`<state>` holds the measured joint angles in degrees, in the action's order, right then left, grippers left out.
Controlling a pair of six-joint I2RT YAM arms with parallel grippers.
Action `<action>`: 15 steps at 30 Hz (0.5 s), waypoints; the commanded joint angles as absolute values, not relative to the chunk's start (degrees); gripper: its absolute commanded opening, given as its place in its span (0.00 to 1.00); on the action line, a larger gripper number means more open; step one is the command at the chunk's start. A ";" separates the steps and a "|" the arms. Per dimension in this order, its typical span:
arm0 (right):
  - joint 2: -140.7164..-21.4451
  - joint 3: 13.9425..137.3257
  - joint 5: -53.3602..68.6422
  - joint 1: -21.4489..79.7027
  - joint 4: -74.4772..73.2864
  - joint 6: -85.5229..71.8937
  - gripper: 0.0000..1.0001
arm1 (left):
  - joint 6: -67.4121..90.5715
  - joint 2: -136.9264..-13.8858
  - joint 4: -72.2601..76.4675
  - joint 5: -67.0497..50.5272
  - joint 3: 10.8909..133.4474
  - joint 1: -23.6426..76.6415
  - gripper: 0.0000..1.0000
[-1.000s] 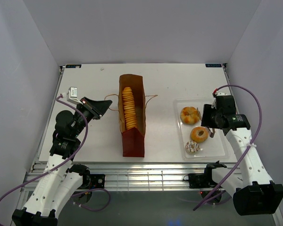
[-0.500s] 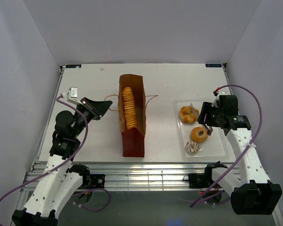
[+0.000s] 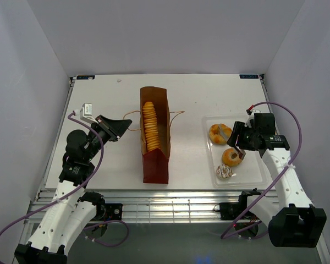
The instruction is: Place the fake bread into the paper bag
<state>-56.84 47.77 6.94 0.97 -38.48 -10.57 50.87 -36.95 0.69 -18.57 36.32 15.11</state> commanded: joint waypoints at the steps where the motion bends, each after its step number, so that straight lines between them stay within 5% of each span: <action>1: -58.01 47.29 9.05 0.70 -35.42 -11.60 0.64 | 50.98 -36.39 1.49 -19.51 36.21 15.21 0.00; 15: -59.68 47.37 6.15 0.70 -36.03 -12.22 0.60 | 50.89 -35.77 0.62 -19.42 36.39 15.21 0.00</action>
